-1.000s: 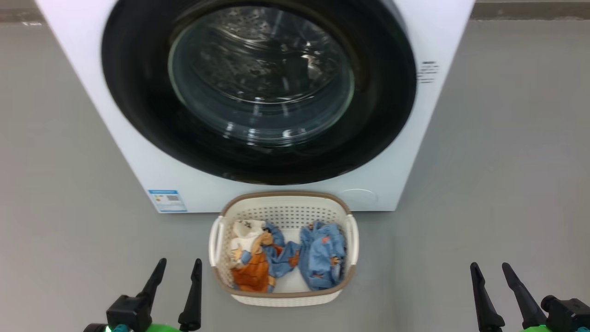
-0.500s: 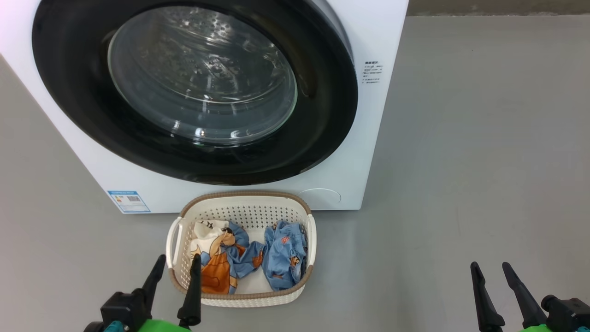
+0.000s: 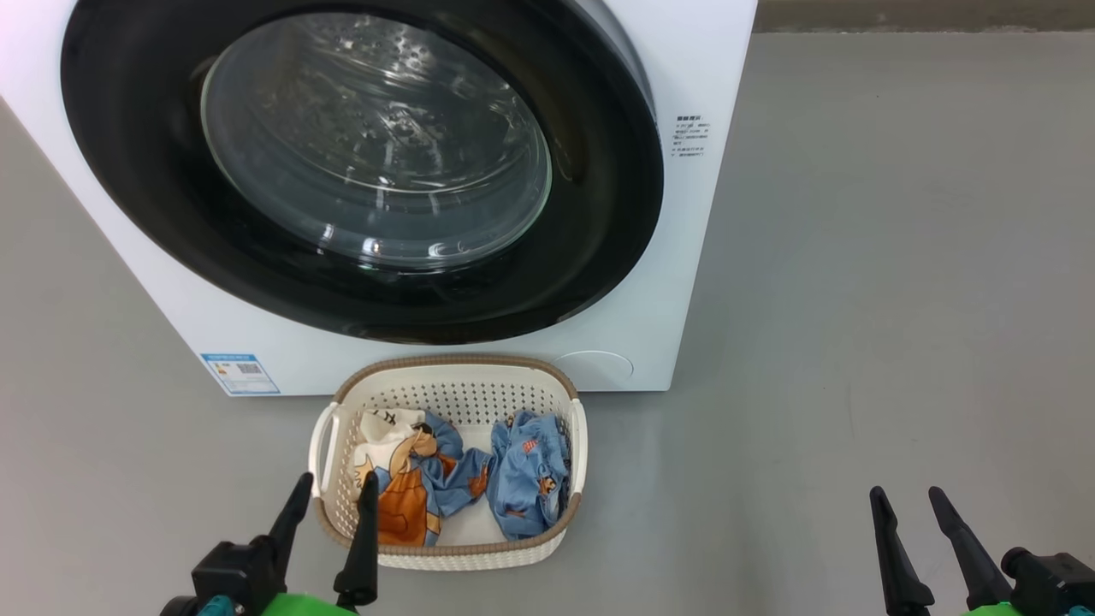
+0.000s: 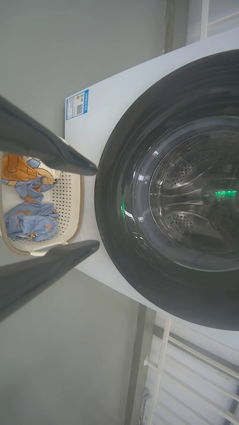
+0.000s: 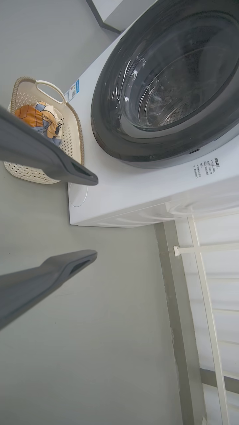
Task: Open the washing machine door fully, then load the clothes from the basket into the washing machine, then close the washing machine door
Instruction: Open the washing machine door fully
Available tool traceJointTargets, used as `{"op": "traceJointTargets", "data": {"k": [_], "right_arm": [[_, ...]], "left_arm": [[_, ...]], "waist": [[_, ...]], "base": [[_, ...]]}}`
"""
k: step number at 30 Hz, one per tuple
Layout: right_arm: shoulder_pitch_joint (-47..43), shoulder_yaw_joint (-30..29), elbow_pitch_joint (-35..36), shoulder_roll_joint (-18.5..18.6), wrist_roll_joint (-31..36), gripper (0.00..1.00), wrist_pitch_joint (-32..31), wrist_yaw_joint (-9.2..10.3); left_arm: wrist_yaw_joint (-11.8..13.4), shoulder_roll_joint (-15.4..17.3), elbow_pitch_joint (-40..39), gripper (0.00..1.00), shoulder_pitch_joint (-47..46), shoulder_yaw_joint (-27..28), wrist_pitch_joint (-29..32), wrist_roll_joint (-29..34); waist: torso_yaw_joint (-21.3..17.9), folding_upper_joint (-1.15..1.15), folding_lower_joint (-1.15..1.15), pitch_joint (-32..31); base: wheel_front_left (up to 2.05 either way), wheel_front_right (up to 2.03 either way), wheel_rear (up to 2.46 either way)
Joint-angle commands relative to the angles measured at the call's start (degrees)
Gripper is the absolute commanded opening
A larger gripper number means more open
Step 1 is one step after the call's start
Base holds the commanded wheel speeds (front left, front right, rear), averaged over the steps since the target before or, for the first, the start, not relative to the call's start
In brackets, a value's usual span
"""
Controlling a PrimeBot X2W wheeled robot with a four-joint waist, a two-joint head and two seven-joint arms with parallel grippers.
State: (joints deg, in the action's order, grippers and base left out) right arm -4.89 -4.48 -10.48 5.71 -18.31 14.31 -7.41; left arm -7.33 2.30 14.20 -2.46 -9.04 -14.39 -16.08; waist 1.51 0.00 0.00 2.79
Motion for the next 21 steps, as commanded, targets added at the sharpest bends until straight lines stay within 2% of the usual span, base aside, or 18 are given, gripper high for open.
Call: {"op": "traceJointTargets", "data": {"k": [1,18,19,20,21], "right_arm": [[1.4,1.5,1.4,0.8,-0.5,1.00,0.7,-0.08],[1.7,1.9,2.1,0.8,-2.2,1.00,0.7,-0.08],[1.8,2.0,2.3,0.8,-2.7,0.87,0.7,-0.08],[2.0,2.0,2.5,0.8,-3.3,0.55,0.7,-0.08],[2.2,2.1,2.8,0.7,-4.0,0.38,0.7,-0.08]], "left_arm": [[-0.2,0.6,-1.6,1.00,-1.6,1.6,-0.6,-0.5],[-0.2,0.6,-1.8,1.00,-1.1,1.2,-0.6,-0.9],[-0.2,0.6,-1.8,1.00,-1.1,1.2,-0.6,-0.9],[-0.2,0.6,-1.8,1.00,-1.2,1.1,-0.6,-0.9],[-0.2,0.6,-1.9,1.00,-1.2,1.1,-0.6,-1.0]], "waist": [[0.0,0.00,0.00,0.1],[0.5,0.00,0.00,0.1],[0.5,0.00,0.00,0.2],[0.5,0.00,0.00,0.3],[0.6,0.00,0.00,0.4]], "base": [[0.00,0.00,0.00],[0.00,0.00,0.00],[0.00,0.00,0.00],[0.00,0.00,0.00],[0.00,0.00,0.00]]}}
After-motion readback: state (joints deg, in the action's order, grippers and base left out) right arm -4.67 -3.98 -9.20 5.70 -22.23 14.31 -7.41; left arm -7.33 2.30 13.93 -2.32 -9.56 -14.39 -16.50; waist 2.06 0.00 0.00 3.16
